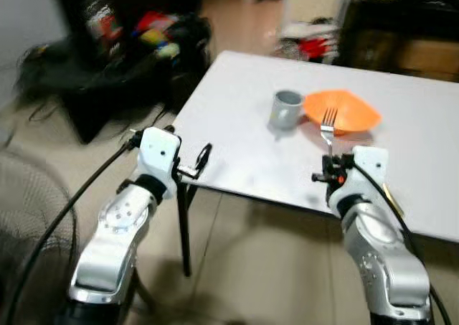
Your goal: Setting the table
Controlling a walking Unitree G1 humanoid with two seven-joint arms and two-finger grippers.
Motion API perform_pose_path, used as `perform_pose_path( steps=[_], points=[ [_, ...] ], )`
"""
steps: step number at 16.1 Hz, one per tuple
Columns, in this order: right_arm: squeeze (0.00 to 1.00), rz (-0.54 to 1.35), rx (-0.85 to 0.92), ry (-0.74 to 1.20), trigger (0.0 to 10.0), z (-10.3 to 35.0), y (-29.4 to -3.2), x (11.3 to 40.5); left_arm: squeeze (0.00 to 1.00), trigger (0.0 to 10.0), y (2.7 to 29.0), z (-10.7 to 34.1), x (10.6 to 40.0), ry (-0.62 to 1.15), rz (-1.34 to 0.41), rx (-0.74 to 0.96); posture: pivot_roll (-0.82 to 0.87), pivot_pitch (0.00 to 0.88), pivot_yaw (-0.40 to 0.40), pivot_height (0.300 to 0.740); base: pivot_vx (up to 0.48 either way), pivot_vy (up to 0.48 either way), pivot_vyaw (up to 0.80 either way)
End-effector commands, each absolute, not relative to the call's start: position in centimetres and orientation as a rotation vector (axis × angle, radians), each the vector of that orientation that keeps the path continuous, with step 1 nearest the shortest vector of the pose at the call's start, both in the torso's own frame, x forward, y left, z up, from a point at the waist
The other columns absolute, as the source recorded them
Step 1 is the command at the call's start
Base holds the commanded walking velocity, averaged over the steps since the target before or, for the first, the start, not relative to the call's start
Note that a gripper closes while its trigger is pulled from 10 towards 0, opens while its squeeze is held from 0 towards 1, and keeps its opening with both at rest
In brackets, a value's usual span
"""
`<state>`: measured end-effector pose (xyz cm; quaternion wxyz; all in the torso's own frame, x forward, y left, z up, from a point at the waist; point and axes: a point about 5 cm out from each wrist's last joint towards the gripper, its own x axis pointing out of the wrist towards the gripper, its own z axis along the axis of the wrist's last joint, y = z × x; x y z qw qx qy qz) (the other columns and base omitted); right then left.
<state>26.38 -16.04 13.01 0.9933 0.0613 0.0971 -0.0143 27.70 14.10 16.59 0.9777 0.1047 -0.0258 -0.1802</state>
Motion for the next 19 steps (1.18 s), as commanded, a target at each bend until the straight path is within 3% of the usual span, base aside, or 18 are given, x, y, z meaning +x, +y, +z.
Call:
perform_pose_path(
  steps=[1,9,14,19],
  points=[
    [0.00,-0.019,0.121,0.196,10.0,13.2,-15.7,26.5,0.00,10.0,14.4,16.4,27.7,-0.045,-0.349,0.228,0.05,0.000,-0.014,0.740,0.000,-0.480,0.00],
    [0.00,0.118,0.075,0.334,10.0,12.5,-13.5,30.2,0.00,10.0,14.1,16.3,27.3,-0.025,-0.400,0.200,0.08,0.000,-0.030,0.740,0.000,-0.035,0.00],
    [0.00,0.069,0.075,0.420,10.0,11.2,-11.4,34.4,0.00,10.0,13.7,16.4,26.3,-0.008,-0.548,0.227,0.09,0.009,-0.036,0.740,0.000,0.000,0.00],
    [0.00,-0.014,0.121,0.479,10.0,9.8,-9.0,36.3,0.00,10.0,13.7,16.4,25.3,0.029,-0.635,0.247,0.10,0.055,-0.044,0.740,0.000,0.000,0.00]
  ],
)
